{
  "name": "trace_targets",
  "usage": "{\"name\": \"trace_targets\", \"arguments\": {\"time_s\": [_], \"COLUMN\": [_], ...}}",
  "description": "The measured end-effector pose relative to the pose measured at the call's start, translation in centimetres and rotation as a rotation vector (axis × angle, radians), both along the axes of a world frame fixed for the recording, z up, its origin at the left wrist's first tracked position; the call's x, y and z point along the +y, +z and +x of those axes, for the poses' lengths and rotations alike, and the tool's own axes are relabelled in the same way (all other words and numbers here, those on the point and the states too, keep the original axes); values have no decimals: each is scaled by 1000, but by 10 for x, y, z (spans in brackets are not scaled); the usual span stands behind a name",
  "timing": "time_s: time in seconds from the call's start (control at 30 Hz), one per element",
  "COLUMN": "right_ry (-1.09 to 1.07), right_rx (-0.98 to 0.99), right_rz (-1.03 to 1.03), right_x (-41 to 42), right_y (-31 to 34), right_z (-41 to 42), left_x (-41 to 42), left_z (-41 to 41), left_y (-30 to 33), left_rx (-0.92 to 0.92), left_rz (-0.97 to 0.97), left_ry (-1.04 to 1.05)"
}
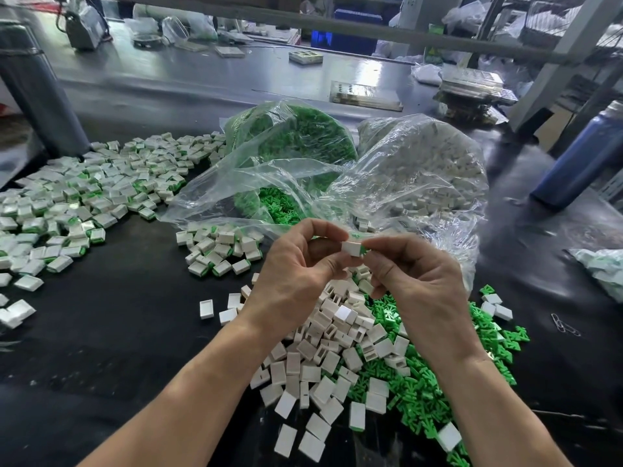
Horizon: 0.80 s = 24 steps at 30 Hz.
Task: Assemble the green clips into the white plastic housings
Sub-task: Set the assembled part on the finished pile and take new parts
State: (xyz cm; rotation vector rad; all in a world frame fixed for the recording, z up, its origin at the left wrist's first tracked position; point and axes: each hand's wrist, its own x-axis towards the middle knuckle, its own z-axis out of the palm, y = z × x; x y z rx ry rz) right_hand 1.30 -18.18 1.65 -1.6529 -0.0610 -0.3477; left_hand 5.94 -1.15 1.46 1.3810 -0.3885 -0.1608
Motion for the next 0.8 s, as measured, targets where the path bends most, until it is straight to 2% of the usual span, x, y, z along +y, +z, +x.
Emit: {"name": "trace_targets", "arguments": {"time_s": [0.27, 0.53, 0.8], "right_ry": [-36, -35, 23], "right_rx": [-23, 36, 54], "right_rz": [-145, -52, -64], "right_x": [-1, 0, 3], "right_y": [0, 1, 4], "right_z": [0, 1, 0], "left_x": [1, 4, 3], "left_z": [-1, -1, -1], "left_y": [-4, -6, -6], "left_rx": [-41, -51, -73], "left_rz": [189, 159, 131], "left_ry": [-28, -16, 35]}}
